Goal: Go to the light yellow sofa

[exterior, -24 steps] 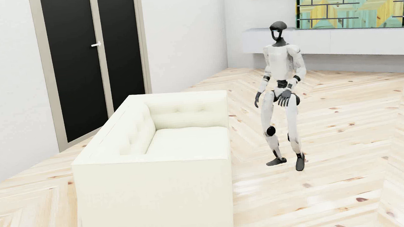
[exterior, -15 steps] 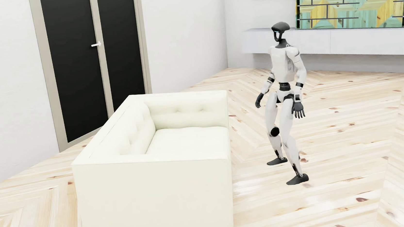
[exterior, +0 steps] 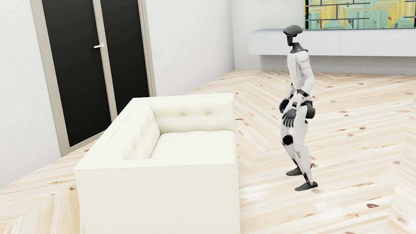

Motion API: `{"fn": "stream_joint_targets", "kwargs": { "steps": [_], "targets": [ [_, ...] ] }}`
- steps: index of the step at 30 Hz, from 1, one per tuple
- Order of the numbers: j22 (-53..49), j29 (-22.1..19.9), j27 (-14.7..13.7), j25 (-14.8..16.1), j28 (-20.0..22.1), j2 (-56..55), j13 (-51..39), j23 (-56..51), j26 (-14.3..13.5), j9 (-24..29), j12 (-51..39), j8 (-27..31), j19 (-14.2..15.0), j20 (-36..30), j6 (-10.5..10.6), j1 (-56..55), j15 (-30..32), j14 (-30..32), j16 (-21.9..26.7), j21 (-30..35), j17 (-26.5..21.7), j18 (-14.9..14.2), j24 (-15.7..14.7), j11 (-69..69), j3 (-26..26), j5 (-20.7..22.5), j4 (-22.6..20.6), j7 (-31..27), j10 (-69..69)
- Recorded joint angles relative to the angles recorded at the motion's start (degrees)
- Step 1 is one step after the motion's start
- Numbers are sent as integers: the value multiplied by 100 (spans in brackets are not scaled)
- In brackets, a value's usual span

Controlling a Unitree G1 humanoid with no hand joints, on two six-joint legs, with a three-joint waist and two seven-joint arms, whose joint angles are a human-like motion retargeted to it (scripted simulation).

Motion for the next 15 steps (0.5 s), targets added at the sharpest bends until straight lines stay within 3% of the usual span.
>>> {"fn": "stream_joint_targets", "kwargs": {
  "steps": [1,2,5,7,8,10,12,14,15],
  "targets": [
    [-238,79,33,-48,43,237,5,34,-111,-36,-8,-596,-375,86,-30,23,-83,26,35,36,-2,30,-14,-363,28,-136,-17,9,-53],
    [-439,153,75,-80,93,527,-4,83,-193,-71,1,-948,-555,174,-60,16,-212,33,24,75,-15,53,-14,-857,40,-182,-48,-11,-51],
    [-738,249,106,-304,41,1056,-113,254,-287,-70,84,-1023,-451,219,-60,-386,-226,-74,-30,519,-163,1,252,-1857,71,-1,10,-174,753],
    [-620,279,19,-394,-349,1166,-192,240,-266,-29,131,-1108,-360,-23,-11,-922,-174,-105,36,893,-357,-701,806,-1995,101,48,154,-450,1791],
    [-480,247,4,-371,-556,1199,-253,215,-218,-21,189,-1088,-324,-93,13,-1116,-145,-79,20,1009,-453,-806,1010,-2035,106,70,315,-518,2174],
    [-81,124,31,-212,-887,1253,-364,93,-50,-34,344,-940,-252,-85,45,-1185,-41,10,-121,1039,-563,-304,1141,-2170,111,113,1135,-19,2276],
    [325,-69,-22,58,-1112,1308,-367,-130,134,-58,512,-739,-160,-39,52,-959,40,394,-226,897,-559,-126,1155,-2278,146,135,1847,448,1599],
    [761,-205,-184,226,-1251,1414,-289,-294,250,-78,593,-539,-41,-143,56,-661,98,841,-271,724,-503,88,1139,-2383,183,112,2026,353,674],
    [944,-220,-229,269,-1342,1467,-245,-324,259,-88,624,-454,35,-212,61,-504,106,1132,-271,694,-499,-50,1110,-2406,193,62,1974,131,275]
  ]
}}
